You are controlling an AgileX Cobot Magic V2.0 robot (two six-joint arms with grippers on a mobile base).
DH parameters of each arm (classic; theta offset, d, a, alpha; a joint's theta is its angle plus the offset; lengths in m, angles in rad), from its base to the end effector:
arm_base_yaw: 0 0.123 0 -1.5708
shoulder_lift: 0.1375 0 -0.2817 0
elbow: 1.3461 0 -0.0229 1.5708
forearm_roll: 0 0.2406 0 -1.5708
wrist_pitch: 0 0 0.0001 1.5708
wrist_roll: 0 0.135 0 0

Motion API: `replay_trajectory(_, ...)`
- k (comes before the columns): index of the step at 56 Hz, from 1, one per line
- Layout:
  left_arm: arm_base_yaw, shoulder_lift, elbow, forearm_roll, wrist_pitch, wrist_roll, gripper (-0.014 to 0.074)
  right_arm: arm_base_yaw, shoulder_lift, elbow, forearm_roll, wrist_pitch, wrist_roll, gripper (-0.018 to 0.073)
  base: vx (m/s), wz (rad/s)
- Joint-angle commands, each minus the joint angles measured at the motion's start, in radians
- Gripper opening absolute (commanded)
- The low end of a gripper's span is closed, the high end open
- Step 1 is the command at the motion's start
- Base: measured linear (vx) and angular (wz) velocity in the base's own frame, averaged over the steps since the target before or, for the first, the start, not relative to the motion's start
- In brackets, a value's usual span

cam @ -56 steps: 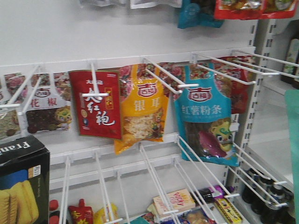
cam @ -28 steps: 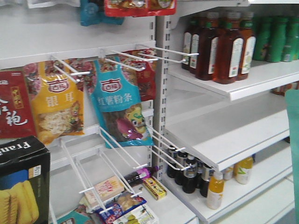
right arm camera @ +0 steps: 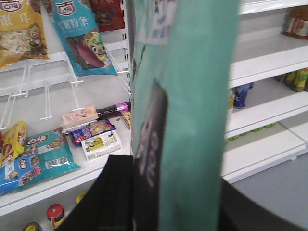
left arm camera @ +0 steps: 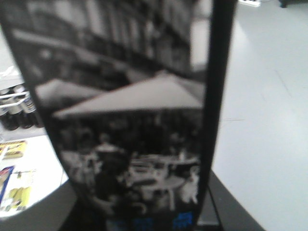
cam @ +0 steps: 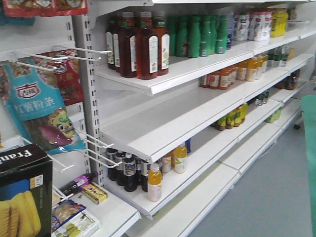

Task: Pick snacks and fruit into basket
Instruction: 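Drive the base past the drink shelves while holding both items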

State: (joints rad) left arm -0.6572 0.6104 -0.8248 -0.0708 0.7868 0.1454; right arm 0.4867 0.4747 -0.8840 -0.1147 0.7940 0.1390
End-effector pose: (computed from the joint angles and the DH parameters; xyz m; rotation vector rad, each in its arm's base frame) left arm 0.1033 -0.0883 0.3451 0.7928 1.9209 -0.3980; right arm 0.0925 0.0365 0.3805 -0.3427 1.8433 0.3005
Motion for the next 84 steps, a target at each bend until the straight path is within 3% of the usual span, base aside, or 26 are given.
replay_trajectory(1, 0.001, 0.002, -0.04, -0.006, -0.091, -0.001, -0.0008, 0.001, 0.007, -0.035, -0.012, -0.093, -0.014, -0.0007, -0.12, -0.45)
replay_trajectory(84, 0.001, 0.002, -0.04, -0.006, -0.091, -0.001, -0.0008, 0.001, 0.007, -0.035, -0.012, -0.093, -0.014, -0.0007, -0.08, -0.39)
